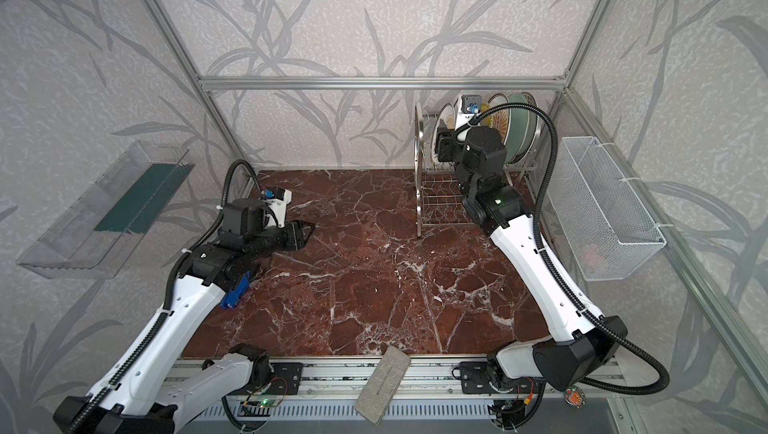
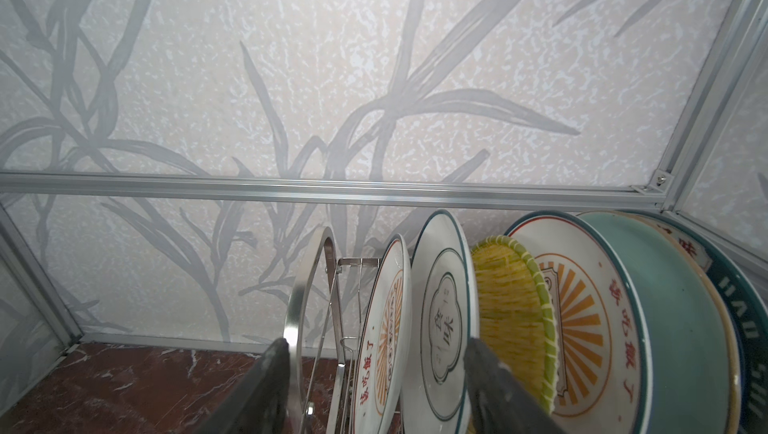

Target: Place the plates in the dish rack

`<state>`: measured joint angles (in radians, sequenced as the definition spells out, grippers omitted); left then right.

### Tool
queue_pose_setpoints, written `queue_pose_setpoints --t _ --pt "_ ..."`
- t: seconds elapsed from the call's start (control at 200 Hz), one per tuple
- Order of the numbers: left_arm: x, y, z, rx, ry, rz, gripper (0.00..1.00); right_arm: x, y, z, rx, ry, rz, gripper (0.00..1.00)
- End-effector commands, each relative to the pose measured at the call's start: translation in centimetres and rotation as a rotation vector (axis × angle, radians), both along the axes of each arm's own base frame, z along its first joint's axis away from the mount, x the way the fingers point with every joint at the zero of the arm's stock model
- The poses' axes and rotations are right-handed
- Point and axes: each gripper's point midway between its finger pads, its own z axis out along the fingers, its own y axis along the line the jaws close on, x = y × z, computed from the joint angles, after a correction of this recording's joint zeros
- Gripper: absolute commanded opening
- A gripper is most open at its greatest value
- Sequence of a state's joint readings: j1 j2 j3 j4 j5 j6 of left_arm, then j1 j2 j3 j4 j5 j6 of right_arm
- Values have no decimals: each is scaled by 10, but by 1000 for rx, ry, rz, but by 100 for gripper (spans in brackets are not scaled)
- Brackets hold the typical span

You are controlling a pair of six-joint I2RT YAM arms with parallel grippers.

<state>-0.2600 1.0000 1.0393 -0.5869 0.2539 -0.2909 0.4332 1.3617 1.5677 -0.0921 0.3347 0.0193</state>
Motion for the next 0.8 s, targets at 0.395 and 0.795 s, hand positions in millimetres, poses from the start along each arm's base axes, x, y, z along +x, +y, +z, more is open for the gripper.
queue_pose_setpoints --t 0.395,0.795 --pt "6 2 -1 -8 -7 28 50 -34 63 -133 -40 184 191 65" --pt "8 8 -4 25 7 53 50 -45 44 -268 -12 453 64 70"
